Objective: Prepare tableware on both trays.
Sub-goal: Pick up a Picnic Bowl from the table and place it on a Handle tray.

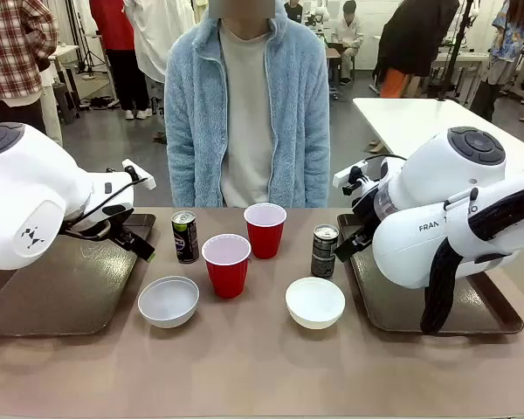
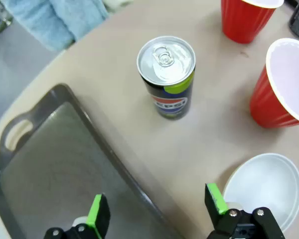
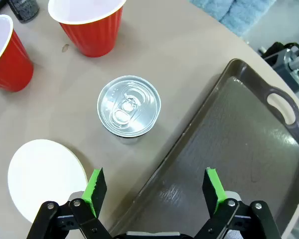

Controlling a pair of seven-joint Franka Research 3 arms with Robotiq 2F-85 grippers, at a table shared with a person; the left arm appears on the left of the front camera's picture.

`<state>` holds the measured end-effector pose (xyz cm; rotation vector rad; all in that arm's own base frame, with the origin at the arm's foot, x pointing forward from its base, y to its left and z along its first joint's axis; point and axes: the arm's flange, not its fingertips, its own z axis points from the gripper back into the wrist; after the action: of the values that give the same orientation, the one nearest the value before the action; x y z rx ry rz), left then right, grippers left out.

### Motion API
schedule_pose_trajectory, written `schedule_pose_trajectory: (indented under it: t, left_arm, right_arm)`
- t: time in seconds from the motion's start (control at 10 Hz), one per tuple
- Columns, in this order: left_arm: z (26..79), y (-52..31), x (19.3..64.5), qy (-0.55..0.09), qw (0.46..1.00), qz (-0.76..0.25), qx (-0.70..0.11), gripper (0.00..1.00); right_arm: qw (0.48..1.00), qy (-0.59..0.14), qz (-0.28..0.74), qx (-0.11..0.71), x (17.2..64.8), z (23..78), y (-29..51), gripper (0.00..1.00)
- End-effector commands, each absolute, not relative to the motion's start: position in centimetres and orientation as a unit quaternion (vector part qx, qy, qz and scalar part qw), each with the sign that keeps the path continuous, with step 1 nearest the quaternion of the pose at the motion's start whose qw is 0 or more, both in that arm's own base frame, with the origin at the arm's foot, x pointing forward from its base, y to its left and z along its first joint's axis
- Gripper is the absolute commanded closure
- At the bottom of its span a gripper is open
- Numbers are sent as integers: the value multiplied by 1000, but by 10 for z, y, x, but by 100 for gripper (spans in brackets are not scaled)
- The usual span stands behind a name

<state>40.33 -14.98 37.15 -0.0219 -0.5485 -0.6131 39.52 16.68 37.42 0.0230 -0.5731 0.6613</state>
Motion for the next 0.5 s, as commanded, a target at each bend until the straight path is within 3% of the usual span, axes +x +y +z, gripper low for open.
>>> schedule_pose_trajectory:
  t: [0.0,0.4]
  left_arm:
    - [372,-150,403,-267,916,-298,-11,0]
    - [372,-150,403,-267,916,-298,-11,0]
  right_arm:
    - [906,-277,320,11,395,374,167,0]
    - [906,-277,320,11,395,374,167,0]
